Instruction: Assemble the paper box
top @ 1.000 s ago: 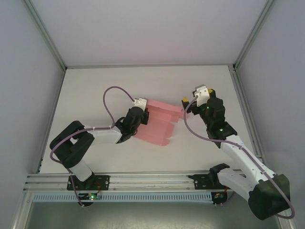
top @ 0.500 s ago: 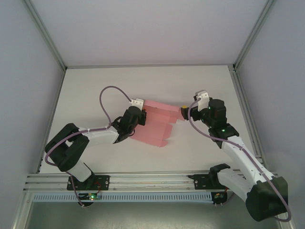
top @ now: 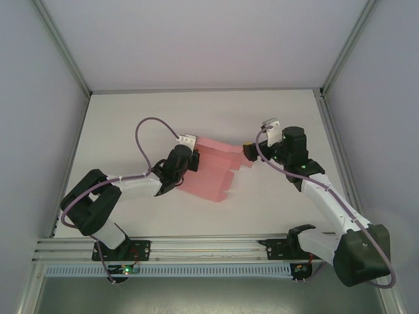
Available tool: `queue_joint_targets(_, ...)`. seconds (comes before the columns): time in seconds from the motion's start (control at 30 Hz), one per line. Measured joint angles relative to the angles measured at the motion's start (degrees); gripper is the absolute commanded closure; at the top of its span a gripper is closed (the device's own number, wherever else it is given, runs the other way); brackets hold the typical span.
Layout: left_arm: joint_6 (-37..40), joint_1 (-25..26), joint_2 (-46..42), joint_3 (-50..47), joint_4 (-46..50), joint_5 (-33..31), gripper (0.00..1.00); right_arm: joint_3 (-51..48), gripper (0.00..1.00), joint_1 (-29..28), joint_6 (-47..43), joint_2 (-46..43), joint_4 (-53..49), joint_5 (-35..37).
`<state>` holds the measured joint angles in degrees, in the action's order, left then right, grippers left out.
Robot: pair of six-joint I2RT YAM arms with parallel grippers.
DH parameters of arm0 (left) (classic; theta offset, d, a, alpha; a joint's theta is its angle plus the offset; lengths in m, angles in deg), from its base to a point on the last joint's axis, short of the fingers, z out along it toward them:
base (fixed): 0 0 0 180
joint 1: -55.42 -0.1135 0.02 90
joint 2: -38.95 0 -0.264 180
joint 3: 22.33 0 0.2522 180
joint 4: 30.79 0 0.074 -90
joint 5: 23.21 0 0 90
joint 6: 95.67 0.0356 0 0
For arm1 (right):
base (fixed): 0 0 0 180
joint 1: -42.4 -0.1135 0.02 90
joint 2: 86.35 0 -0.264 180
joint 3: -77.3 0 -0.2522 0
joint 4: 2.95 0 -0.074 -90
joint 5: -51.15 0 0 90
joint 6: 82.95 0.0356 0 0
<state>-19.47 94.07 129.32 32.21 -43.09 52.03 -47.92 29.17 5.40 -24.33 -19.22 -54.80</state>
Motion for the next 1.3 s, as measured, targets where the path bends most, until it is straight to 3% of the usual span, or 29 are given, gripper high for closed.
queue_joint_targets(0.3,0.09,0.0,0.0,0.37,0.0,-0.07,1.0,3.13,0.02,-0.07,-0.11,-0.22,-4.35,-1.75)
queue_joint_targets(0.53,0.11,-0.04,0.0,0.9,2.62,-0.76,1.0,4.35,0.02,-5.07,-2.99,5.27,-8.79,-0.35)
queue_joint_targets(0.67,-0.26,0.02,-0.02,1.18,3.41,0.68,1.0,4.35,0.01,-8.04,-4.63,6.78,-8.44,1.6)
queue_joint_targets(0.97,-0.85,-0.02,-0.55,1.86,3.41,2.19,1.0,5.03,0.02,-8.31,-6.29,11.15,-7.13,3.04)
queue_joint_targets(1.3,-4.09,-0.42,-1.18,2.29,1.77,3.85,1.0,1.55,0.02,-8.26,0.35,11.06,8.72,5.11)
